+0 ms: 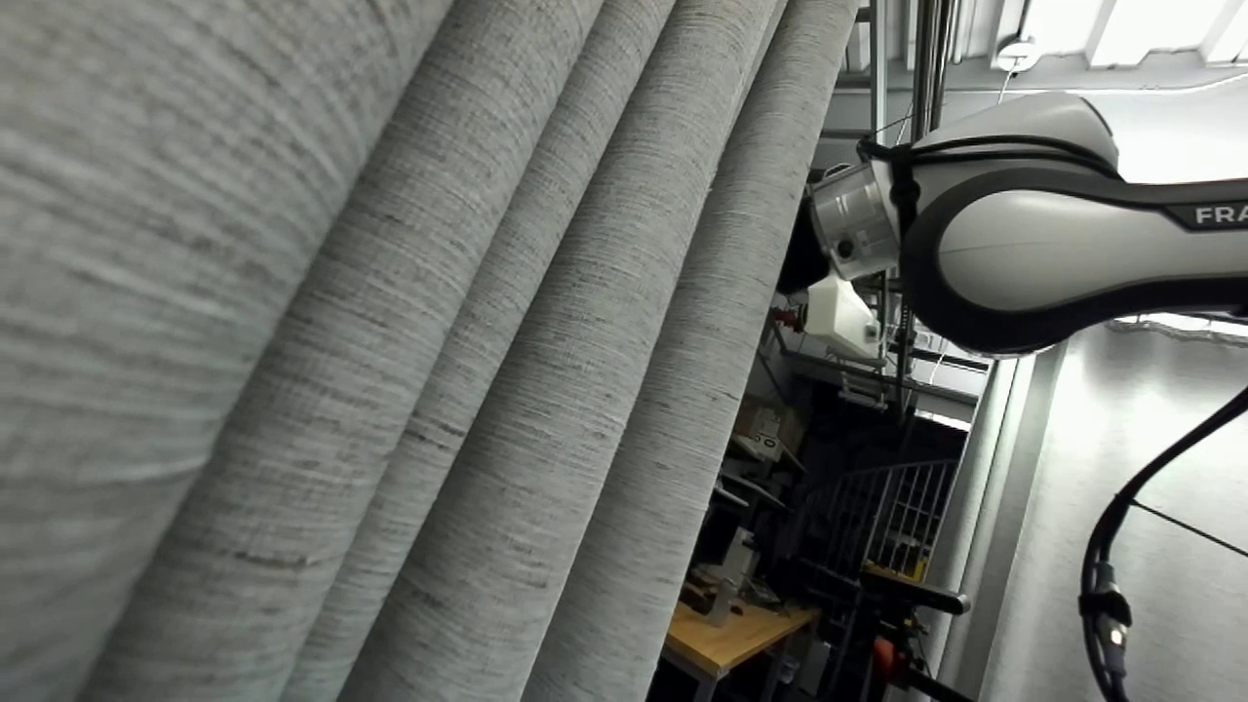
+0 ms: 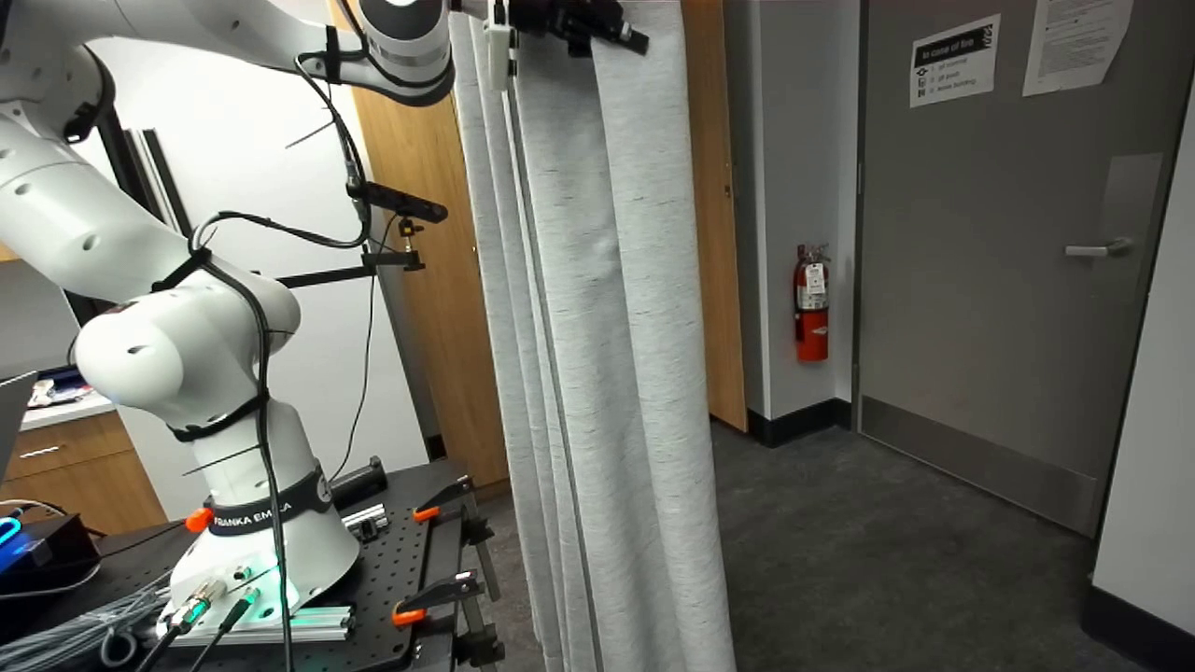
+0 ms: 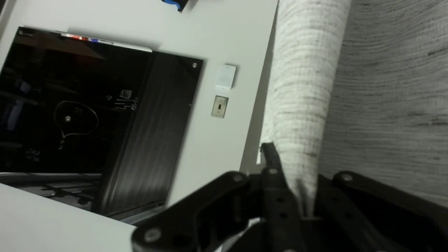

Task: Close the curtains

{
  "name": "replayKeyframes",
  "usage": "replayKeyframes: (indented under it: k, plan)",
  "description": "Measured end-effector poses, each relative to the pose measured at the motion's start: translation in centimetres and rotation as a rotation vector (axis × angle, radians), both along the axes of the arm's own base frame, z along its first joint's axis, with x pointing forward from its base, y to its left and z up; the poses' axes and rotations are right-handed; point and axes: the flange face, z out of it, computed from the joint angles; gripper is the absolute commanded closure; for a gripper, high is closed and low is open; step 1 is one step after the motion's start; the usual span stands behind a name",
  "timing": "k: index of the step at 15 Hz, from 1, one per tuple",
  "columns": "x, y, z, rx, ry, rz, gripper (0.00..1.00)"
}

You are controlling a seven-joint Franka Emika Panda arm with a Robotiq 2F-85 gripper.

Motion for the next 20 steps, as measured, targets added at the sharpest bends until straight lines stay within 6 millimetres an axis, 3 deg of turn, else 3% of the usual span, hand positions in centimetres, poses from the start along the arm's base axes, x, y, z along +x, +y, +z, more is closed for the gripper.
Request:
replayKeyframes:
  k: [4, 11, 16, 20]
  plan:
    - [0.6, -7.2, 1.8, 0.049, 0.002, -0.152, 1.00]
    - [-1.1, -25.8, 6.3, 0.218, 0.005, -0.477, 1.00]
    - [-3.2, -36.8, 8.8, 0.431, -0.017, -0.635, 1.00]
    - [-5.4, -45.1, 7.8, 0.637, 0.006, -0.743, 1.00]
